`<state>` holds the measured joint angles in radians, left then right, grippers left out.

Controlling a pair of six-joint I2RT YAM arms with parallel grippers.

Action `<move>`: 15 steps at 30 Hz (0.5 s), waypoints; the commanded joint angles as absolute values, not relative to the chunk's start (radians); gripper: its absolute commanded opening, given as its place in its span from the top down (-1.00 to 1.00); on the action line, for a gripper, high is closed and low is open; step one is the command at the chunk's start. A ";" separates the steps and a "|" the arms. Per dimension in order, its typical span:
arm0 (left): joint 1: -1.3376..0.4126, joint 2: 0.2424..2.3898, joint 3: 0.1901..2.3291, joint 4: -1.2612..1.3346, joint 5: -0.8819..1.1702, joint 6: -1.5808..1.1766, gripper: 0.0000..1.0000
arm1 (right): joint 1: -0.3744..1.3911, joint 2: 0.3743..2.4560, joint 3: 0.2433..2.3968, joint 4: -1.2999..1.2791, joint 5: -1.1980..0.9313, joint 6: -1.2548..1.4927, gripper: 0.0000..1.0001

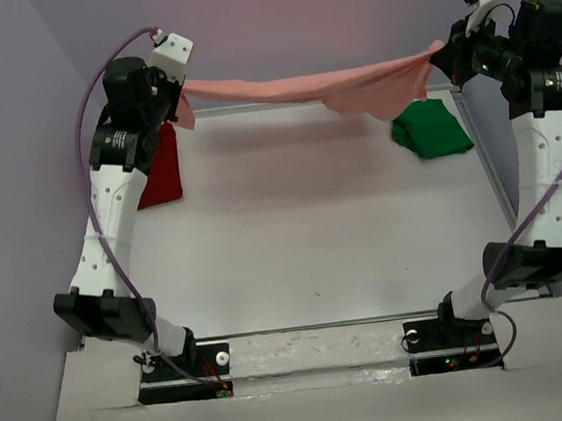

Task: Fold and stack the t-shirts
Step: Flatten out the tshirt

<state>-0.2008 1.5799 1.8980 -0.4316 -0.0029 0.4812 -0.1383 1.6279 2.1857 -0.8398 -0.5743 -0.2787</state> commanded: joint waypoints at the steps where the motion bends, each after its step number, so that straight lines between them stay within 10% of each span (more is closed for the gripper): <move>1: -0.195 1.338 1.691 -0.445 0.089 0.480 1.00 | -0.147 1.415 2.015 -0.798 -0.609 -0.313 1.00; 5: -0.196 1.182 1.530 -0.535 0.199 0.514 1.00 | -0.147 1.231 1.843 -0.842 -0.595 -0.343 1.00; 6: -0.196 1.158 1.508 -0.569 0.231 0.523 0.35 | -0.147 1.201 1.800 -0.869 -0.578 -0.353 0.32; 7: -0.196 1.100 1.450 -0.606 0.257 0.514 -0.93 | -0.147 1.148 1.778 -0.905 -0.554 -0.366 -0.25; 8: -0.196 1.062 1.416 -0.601 0.262 0.514 -0.95 | -0.147 1.119 1.752 -0.908 -0.531 -0.371 -0.85; 9: -0.196 1.025 1.381 -0.577 0.271 0.512 -0.98 | -0.147 1.092 1.703 -0.902 -0.476 -0.376 -0.99; 15: -0.195 0.980 1.410 -0.615 0.311 0.535 -0.98 | -0.147 1.086 1.715 -0.910 -0.417 -0.385 -0.99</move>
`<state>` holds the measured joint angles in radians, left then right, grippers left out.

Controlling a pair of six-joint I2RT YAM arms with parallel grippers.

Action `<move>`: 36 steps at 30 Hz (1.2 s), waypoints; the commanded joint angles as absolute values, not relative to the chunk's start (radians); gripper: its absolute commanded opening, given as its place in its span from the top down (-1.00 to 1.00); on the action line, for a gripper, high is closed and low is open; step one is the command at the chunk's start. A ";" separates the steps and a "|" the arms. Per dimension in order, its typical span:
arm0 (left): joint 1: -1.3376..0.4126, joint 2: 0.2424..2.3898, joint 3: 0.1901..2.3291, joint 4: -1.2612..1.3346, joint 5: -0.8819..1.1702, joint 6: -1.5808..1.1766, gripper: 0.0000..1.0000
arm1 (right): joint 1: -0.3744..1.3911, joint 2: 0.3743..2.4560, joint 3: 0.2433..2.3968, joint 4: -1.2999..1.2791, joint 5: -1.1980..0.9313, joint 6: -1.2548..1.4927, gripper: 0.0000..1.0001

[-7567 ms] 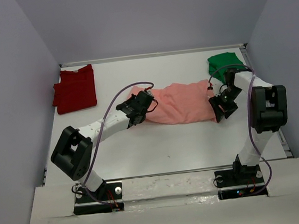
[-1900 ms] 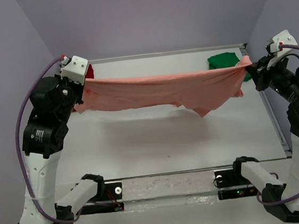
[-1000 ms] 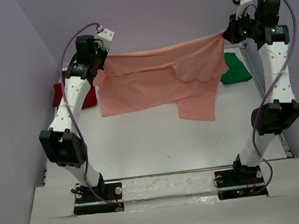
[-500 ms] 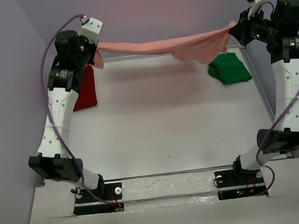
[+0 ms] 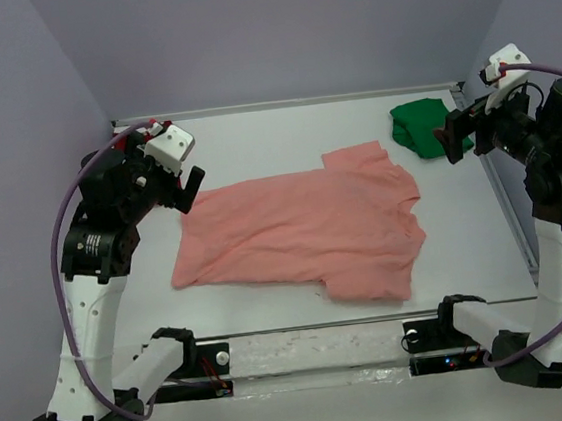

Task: Fold and stack the t-shirts
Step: Flatten out the tshirt

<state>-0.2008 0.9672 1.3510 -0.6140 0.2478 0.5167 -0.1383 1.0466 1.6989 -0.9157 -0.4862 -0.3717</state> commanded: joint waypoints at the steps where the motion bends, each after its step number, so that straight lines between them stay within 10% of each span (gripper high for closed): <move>1: -0.195 0.998 1.428 -0.611 0.308 0.532 -0.98 | -0.147 1.094 1.727 -0.907 -0.416 -0.379 -0.99; 19: -0.212 1.323 1.263 -0.597 0.472 0.442 -0.98 | -0.147 1.372 1.500 -1.107 -0.621 -0.428 -0.99; 36: -0.275 1.730 1.334 -0.563 0.488 0.357 -0.98 | -0.106 2.015 1.828 -1.230 -0.758 -0.495 -0.99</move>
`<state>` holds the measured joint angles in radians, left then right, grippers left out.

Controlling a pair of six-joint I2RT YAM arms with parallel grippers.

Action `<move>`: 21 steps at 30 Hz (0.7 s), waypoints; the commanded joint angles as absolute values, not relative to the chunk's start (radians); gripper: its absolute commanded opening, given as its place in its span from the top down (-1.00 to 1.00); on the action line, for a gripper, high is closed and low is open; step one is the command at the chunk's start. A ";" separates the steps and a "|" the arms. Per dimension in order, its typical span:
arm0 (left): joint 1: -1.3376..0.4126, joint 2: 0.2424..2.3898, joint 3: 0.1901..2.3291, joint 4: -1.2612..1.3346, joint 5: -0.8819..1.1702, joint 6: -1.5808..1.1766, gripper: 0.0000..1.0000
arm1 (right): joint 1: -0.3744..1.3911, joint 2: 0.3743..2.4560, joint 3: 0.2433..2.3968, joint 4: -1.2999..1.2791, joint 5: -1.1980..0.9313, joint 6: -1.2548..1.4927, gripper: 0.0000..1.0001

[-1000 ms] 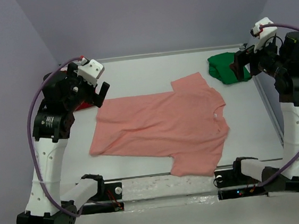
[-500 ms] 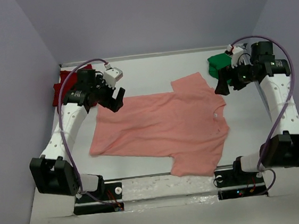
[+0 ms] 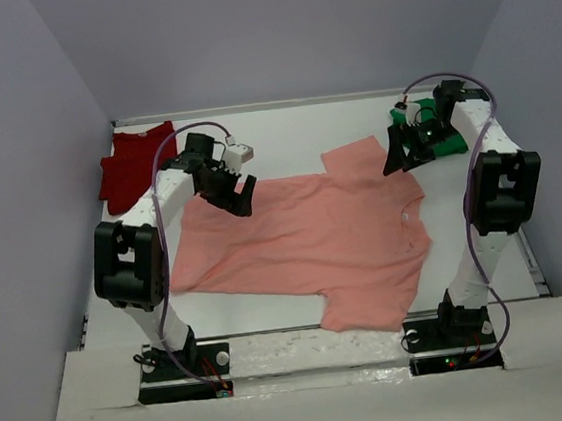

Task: Fold and stack the t-shirts
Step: Flatten out the tshirt

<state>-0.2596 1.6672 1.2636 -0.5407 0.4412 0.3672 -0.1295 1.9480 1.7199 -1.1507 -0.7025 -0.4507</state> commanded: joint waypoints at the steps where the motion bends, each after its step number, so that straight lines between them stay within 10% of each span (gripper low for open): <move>1: -0.279 1.753 1.345 -0.580 0.501 0.363 -0.98 | -0.097 2.037 1.870 -1.258 -0.768 -0.508 -0.99; 21: -0.313 2.003 1.413 -0.583 0.285 0.361 -0.98 | -0.049 2.295 2.022 -1.442 -0.804 -0.606 -0.99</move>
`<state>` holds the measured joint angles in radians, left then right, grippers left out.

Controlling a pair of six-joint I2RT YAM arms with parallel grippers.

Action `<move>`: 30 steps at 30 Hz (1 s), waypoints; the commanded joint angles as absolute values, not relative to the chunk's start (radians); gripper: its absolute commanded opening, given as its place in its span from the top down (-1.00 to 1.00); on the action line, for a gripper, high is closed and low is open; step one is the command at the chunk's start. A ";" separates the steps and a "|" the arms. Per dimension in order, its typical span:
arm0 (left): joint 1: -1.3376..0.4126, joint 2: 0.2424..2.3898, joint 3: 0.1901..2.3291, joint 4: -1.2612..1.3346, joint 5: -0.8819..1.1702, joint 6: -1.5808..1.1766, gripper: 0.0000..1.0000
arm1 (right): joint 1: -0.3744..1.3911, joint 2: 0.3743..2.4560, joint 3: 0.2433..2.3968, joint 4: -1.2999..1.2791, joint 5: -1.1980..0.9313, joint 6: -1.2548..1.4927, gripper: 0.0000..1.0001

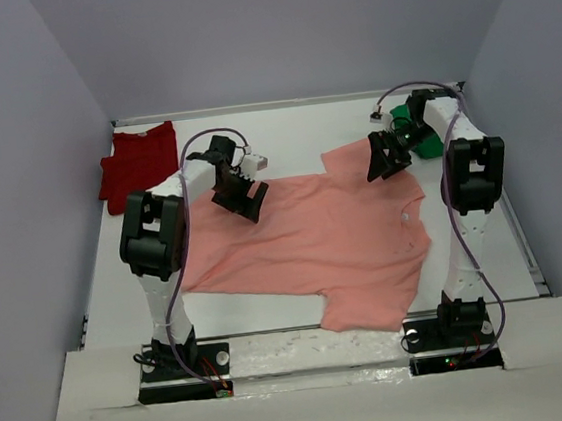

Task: Fold and stack the t-shirts
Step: Flatten out the tshirt

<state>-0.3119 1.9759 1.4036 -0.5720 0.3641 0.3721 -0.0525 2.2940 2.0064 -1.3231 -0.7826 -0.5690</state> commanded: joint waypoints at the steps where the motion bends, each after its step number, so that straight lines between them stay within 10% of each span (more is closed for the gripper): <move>1: -0.313 2.006 1.411 -0.568 0.256 0.353 -0.98 | -0.049 2.295 2.010 -1.440 -0.802 -0.610 -0.99; 30: -0.314 2.054 1.650 -0.580 0.203 0.252 -0.98 | 0.012 2.336 2.098 -0.928 -0.414 -0.339 -0.99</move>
<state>-0.3187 2.0808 1.5856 -0.5453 0.1757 0.2779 -0.0025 2.3104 2.0125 -0.9947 -0.4625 -0.3470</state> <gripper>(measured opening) 0.989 0.994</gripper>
